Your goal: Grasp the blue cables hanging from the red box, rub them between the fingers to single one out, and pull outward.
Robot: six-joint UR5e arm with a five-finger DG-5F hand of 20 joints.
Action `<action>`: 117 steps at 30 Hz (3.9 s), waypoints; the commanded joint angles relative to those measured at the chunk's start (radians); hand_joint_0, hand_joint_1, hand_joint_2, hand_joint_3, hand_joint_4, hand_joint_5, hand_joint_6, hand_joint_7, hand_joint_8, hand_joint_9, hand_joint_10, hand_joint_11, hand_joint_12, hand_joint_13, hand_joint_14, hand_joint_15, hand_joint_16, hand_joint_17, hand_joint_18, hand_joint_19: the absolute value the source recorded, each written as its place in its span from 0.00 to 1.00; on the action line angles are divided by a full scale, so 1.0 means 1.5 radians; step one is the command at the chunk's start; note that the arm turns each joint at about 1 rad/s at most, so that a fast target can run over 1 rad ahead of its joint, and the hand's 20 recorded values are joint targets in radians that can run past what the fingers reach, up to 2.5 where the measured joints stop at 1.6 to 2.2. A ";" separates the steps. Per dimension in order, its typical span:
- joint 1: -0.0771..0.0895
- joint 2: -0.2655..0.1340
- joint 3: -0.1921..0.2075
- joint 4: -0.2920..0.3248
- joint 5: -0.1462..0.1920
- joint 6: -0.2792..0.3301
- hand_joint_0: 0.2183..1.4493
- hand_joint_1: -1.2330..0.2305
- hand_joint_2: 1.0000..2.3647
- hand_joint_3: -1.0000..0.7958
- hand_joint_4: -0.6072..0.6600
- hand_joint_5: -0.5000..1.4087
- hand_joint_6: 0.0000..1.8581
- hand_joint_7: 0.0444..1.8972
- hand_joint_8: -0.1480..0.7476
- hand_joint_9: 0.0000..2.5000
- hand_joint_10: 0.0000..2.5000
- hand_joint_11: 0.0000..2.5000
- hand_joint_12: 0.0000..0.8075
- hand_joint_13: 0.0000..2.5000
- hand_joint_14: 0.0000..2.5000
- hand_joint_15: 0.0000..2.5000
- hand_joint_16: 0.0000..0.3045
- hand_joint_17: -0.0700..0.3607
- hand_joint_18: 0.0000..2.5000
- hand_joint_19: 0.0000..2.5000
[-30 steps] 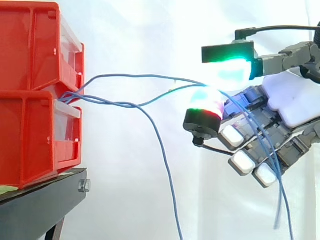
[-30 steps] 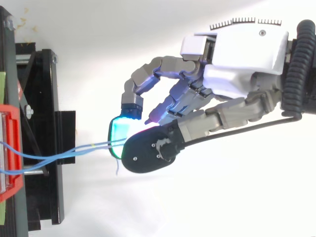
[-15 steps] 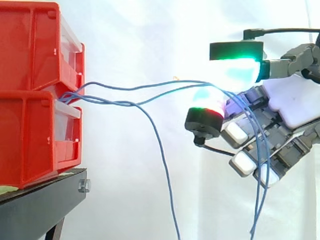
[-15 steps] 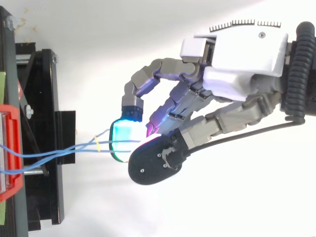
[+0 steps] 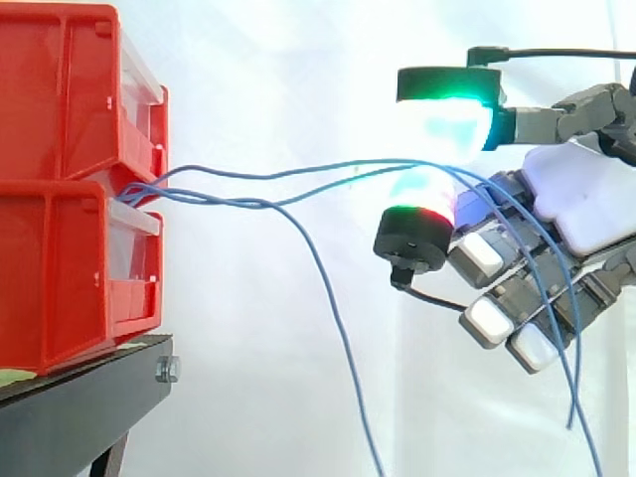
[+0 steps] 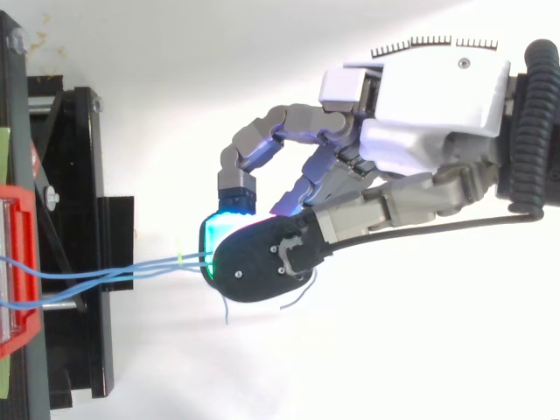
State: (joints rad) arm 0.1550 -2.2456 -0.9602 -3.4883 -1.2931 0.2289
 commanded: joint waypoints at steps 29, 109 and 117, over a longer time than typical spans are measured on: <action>0.000 0.000 -0.015 0.000 0.000 -0.003 0.33 0.33 0.01 0.35 0.54 0.18 0.49 0.49 0.47 0.36 0.01 0.22 0.43 0.33 0.01 0.20 0.14 0.39 0.29 0.19; -0.005 0.001 -0.018 0.022 0.075 -0.261 0.35 0.32 0.00 0.28 0.50 0.20 0.50 0.54 0.46 0.44 0.01 0.25 0.42 0.35 0.01 0.21 0.13 0.36 0.30 0.19; -0.005 0.001 -0.018 0.020 0.075 -0.246 0.30 0.45 0.00 0.28 0.53 0.20 0.48 0.54 0.47 0.44 0.01 0.25 0.44 0.36 0.01 0.20 0.13 0.37 0.30 0.19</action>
State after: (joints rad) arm 0.1472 -2.2445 -0.9879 -3.4562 -1.1808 -0.1468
